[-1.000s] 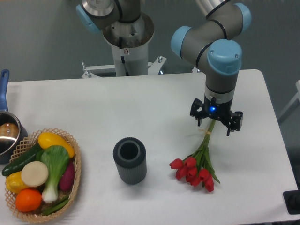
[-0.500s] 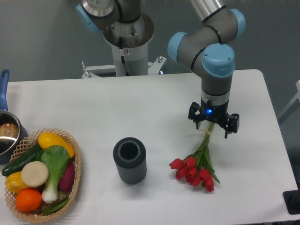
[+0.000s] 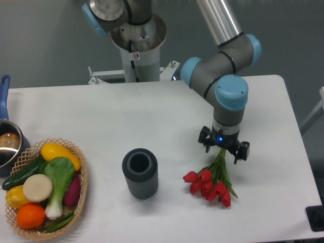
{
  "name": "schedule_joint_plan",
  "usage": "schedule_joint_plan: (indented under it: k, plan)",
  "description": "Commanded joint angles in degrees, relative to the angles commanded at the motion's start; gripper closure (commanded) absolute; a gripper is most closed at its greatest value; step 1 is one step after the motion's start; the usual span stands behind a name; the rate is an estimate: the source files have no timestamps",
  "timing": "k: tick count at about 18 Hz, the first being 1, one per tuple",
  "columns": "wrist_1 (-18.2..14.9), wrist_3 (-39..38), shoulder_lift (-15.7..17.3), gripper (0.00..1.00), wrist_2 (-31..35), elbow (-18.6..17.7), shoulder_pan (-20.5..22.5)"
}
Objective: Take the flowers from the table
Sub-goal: 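Close the gripper around the tulip stems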
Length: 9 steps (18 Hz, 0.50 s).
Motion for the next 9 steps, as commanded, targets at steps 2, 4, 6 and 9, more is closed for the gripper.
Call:
schedule_joint_plan:
  k: [2, 4, 6, 9]
  plan:
    - [-0.09, 0.09, -0.18, 0.00, 0.00, 0.00, -0.09]
    - [-0.09, 0.09, -1.14, 0.00, -0.09, 0.00, -0.35]
    - [0.00, 0.09, -2.28, 0.00, 0.00, 1.22, -1.14]
    - [-0.09, 0.00, -2.38, 0.75, 0.17, 1.32, -1.23]
